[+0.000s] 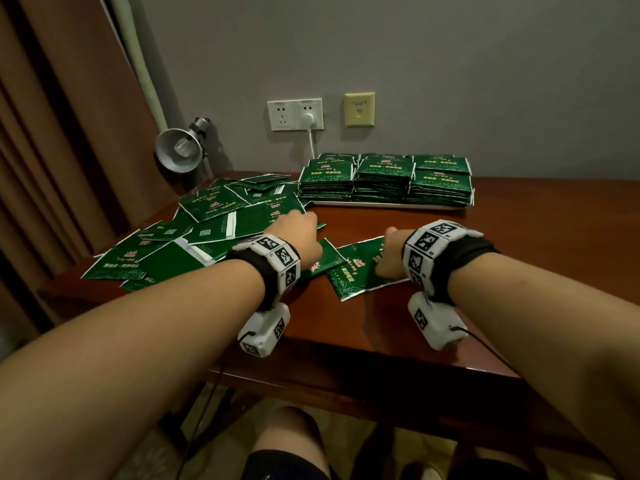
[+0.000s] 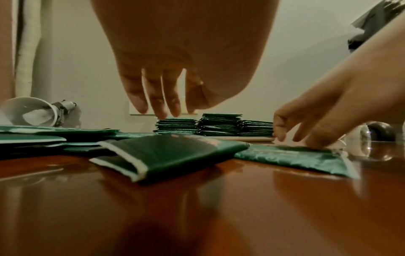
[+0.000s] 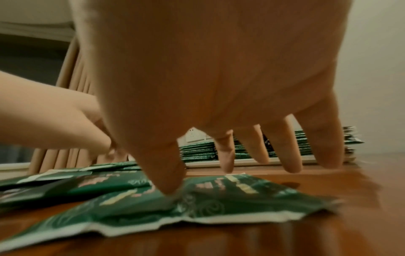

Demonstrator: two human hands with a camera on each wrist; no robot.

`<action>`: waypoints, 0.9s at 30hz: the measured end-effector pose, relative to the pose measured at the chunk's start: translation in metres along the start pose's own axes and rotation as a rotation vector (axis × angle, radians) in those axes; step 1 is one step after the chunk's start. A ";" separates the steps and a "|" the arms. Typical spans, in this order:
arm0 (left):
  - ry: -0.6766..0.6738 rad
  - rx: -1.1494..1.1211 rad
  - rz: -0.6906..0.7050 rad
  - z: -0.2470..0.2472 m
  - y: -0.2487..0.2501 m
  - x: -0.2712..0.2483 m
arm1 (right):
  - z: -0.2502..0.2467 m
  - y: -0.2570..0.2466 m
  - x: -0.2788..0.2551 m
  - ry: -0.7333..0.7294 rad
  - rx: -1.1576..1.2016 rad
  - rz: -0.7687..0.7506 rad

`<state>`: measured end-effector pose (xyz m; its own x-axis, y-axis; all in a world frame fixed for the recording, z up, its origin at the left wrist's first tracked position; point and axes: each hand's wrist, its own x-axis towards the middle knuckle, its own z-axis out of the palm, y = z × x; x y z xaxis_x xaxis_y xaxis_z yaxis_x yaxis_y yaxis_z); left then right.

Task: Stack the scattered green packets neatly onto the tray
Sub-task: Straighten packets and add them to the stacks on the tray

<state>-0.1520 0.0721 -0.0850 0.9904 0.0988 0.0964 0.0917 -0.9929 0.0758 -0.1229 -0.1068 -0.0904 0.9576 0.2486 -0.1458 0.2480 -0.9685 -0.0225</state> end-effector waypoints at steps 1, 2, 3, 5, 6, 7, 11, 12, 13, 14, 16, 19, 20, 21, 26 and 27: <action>-0.060 -0.004 0.032 0.002 0.001 0.000 | -0.002 -0.004 0.000 0.003 0.009 0.031; -0.117 0.004 0.059 0.005 0.002 -0.001 | -0.003 -0.005 0.004 -0.017 -0.020 0.049; -0.159 0.022 0.076 0.008 0.004 -0.003 | -0.004 -0.008 0.003 -0.031 -0.054 0.036; -0.202 0.071 0.077 0.015 0.005 -0.005 | -0.005 -0.010 0.010 -0.057 -0.096 0.020; -0.208 0.094 0.073 0.017 0.005 -0.005 | -0.003 -0.007 0.015 -0.063 -0.100 0.018; -0.216 0.108 0.069 0.019 0.005 -0.005 | -0.002 -0.006 0.017 -0.060 -0.090 0.015; -0.282 0.120 0.055 0.022 0.001 -0.003 | 0.000 0.001 0.025 -0.157 -0.126 0.012; -0.293 0.117 0.056 0.023 0.001 -0.003 | 0.001 0.003 0.026 -0.170 -0.145 0.012; -0.299 0.115 0.058 0.024 0.002 -0.003 | 0.000 0.003 0.024 -0.176 -0.150 0.005; -0.300 0.115 0.059 0.024 0.003 -0.004 | 0.001 0.005 0.024 -0.170 -0.173 -0.005; -0.295 0.112 0.057 0.024 0.004 -0.004 | 0.001 0.003 0.022 -0.152 -0.204 -0.017; -0.290 0.107 0.048 0.024 0.005 -0.006 | 0.001 -0.003 0.018 -0.135 -0.229 -0.051; -0.285 0.107 0.048 0.024 0.005 -0.007 | 0.002 -0.007 0.015 -0.141 -0.237 -0.054; -0.280 0.107 0.046 0.024 0.006 -0.008 | 0.003 -0.010 0.013 -0.148 -0.234 -0.058; -0.277 0.098 0.044 0.024 0.008 -0.009 | -0.004 -0.022 0.005 -0.175 -0.177 -0.083; -0.273 0.093 0.045 0.024 0.008 -0.009 | -0.005 -0.026 0.010 -0.171 -0.166 -0.056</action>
<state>-0.1573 0.0615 -0.1088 0.9836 0.0459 -0.1744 0.0440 -0.9989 -0.0148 -0.1187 -0.0794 -0.0861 0.9064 0.2823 -0.3143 0.3346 -0.9339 0.1259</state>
